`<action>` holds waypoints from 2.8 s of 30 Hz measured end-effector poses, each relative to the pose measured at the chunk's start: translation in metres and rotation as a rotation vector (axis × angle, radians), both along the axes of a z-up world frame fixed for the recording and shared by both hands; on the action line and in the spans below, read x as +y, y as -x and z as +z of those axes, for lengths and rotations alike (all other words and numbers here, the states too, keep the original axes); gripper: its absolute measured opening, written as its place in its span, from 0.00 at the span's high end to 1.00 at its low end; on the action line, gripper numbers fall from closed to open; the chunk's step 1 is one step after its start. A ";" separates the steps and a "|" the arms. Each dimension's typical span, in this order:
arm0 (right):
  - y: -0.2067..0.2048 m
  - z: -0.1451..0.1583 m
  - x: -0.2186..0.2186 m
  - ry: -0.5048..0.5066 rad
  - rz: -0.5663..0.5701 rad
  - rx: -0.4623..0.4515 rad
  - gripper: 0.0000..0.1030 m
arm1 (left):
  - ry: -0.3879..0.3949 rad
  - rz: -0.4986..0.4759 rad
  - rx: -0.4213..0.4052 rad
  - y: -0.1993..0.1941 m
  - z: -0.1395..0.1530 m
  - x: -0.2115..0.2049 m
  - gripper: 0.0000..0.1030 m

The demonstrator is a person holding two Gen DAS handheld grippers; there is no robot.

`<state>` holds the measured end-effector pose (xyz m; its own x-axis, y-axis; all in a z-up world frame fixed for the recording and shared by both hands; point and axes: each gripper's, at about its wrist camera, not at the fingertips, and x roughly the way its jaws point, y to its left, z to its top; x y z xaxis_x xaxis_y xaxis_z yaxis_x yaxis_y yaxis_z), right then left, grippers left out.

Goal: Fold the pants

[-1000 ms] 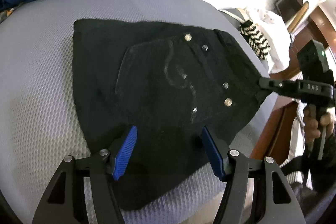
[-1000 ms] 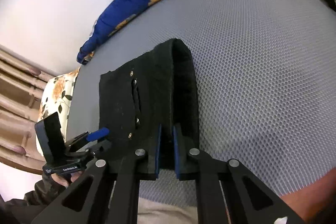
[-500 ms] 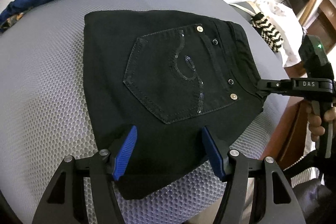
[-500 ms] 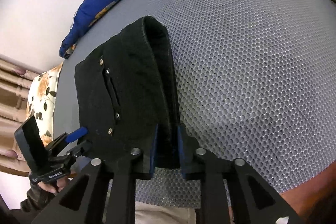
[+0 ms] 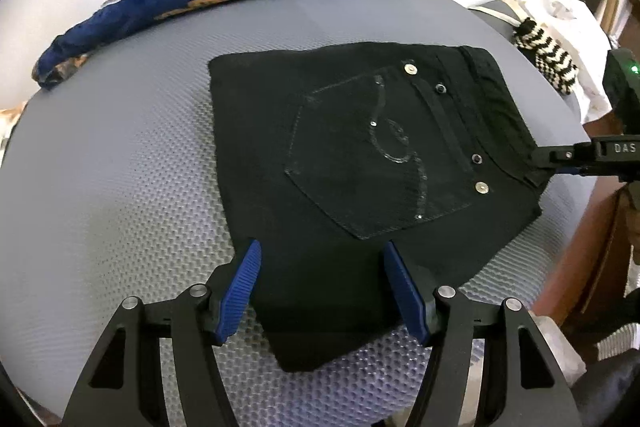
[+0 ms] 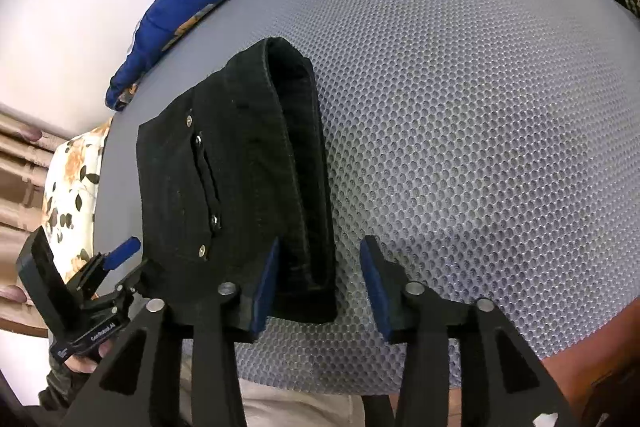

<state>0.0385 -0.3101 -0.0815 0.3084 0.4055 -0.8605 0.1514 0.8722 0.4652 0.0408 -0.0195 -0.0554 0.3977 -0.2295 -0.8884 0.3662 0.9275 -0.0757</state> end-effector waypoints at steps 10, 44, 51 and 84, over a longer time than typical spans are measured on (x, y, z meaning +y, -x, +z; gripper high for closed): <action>-0.014 0.013 0.002 0.038 0.059 -0.036 0.47 | -0.002 0.046 0.002 -0.011 0.001 0.013 0.37; -0.090 -0.059 -0.015 -0.510 0.218 0.001 0.57 | 0.626 0.074 0.349 -0.104 -0.043 0.058 0.32; -0.078 -0.036 -0.006 -0.425 0.153 -0.041 0.72 | 0.539 0.157 0.301 -0.101 -0.036 0.061 0.73; -0.268 -0.002 0.130 -0.284 0.202 -0.117 0.78 | 0.410 0.296 0.092 -0.245 0.006 0.169 0.83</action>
<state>0.3070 -0.1800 -0.0831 0.2878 0.6859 -0.6683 -0.0791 0.7125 0.6972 0.2858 0.1491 -0.0497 0.4226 -0.4559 -0.7833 0.0667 0.8776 -0.4748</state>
